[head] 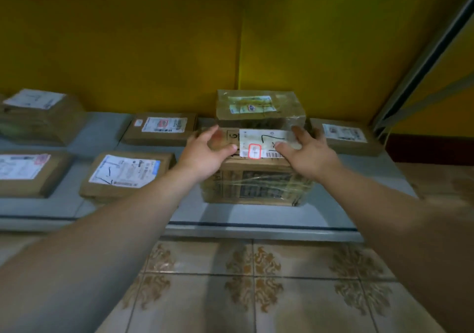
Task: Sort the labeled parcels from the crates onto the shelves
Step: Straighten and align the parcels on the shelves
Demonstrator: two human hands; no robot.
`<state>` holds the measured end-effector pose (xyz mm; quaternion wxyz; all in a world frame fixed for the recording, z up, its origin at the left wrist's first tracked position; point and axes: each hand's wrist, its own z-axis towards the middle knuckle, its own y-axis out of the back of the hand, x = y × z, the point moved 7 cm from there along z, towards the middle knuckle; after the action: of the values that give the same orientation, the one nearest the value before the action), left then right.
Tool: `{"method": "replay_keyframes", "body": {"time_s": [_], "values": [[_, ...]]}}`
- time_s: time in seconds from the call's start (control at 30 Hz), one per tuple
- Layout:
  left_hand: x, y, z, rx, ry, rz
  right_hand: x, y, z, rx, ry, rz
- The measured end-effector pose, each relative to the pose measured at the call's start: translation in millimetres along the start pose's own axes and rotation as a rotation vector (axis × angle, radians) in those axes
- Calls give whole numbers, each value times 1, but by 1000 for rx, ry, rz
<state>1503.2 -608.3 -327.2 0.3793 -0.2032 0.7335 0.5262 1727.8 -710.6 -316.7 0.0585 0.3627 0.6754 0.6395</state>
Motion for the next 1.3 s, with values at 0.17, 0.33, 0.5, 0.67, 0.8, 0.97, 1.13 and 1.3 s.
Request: {"method": "replay_keyframes", "body": {"time_s": [0.17, 0.33, 0.5, 0.67, 0.8, 0.97, 1.13, 1.3], "values": [[-3, -2, -9, -41, 64, 23, -5, -4, 2, -1, 55, 54], [-4, 0, -12, -50, 90, 28, -3, -2, 1, -4, 84, 62], [-1, -1, -13, -54, 76, 27, -3, -3, -1, 2, 80, 57], [1, 0, -10, -56, 63, -9, -1, 0, -3, -2, 78, 77], [4, 3, -14, -42, 50, -6, -2, -1, -11, 5, 61, 77], [14, 6, -24, -26, 18, -9, 0, -9, -31, -4, 58, 80], [22, 9, -26, -19, 0, 26, 1, -14, -38, -26, 32, 73], [25, 15, -18, -63, -14, 22, 10, -13, -28, -51, 38, 99]]}}
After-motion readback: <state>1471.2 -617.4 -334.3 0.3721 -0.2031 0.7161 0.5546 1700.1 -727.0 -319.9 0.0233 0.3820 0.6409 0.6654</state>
